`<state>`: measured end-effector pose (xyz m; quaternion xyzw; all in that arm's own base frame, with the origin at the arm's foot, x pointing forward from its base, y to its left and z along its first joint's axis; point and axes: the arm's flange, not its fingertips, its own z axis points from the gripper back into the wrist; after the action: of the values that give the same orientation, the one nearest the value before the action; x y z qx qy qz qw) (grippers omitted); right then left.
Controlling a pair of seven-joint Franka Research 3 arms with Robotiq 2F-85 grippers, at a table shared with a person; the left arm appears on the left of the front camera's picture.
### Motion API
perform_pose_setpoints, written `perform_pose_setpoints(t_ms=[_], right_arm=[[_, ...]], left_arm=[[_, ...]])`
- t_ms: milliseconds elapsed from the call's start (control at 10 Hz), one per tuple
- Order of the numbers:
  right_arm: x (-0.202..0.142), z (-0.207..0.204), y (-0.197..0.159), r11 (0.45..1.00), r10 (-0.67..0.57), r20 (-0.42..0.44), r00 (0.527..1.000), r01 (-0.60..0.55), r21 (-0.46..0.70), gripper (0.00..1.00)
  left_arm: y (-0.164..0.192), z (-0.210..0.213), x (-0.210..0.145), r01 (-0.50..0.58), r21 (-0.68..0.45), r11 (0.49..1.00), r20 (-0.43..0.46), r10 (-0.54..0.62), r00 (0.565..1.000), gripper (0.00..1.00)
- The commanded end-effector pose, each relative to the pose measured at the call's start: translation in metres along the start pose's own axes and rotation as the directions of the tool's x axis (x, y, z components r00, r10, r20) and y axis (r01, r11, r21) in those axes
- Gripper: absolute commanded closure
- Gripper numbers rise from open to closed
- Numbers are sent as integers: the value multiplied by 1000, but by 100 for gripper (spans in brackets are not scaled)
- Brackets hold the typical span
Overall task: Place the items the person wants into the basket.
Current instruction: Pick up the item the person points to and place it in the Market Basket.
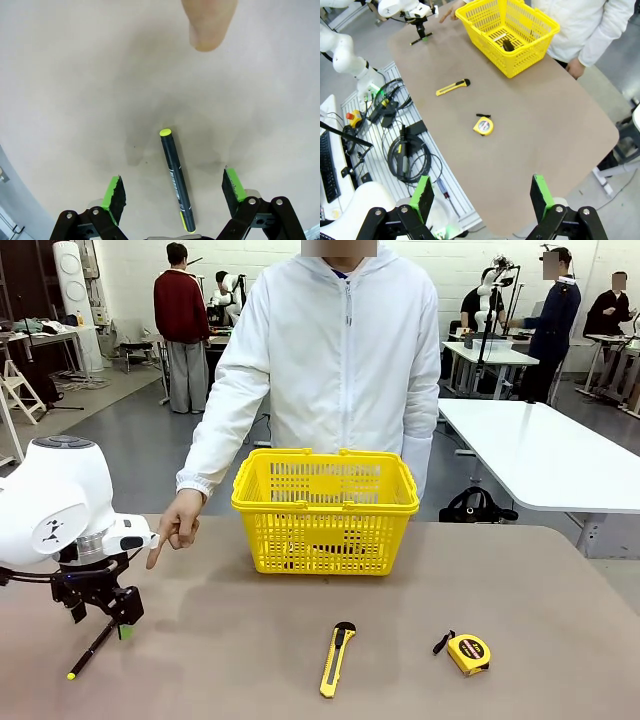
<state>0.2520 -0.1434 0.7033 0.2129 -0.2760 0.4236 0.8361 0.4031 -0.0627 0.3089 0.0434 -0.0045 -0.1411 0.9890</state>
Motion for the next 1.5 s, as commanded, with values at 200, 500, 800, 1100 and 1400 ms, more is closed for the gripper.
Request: perform_pose_setpoints(t_ms=[200, 500, 800, 1100, 1400], right_arm=[[3, 1, -1, 1000, 12, 28, 1000, -13, 25, 0], [3, 1, -1, 1000, 12, 28, 1000, -13, 25, 0], [3, 1, -1, 1000, 12, 28, 1000, -13, 25, 0], [3, 1, -1, 1000, 12, 28, 1000, -13, 25, 0], [3, 1, -1, 1000, 12, 28, 1000, -13, 25, 0]], left_arm=[[-6, -15, -43, 1, -29, 1000, 25, -1, 1000, 0], [-6, -17, -43, 4, -39, 999, -3, -4, 1000, 53], [-5, -18, -43, -1, -42, 999, -13, 1, 1000, 100], [-4, -18, -43, -3, -46, 999, -18, 3, 1000, 97], [-4, -18, -42, -10, -50, 999, -20, 9, 1000, 100]])
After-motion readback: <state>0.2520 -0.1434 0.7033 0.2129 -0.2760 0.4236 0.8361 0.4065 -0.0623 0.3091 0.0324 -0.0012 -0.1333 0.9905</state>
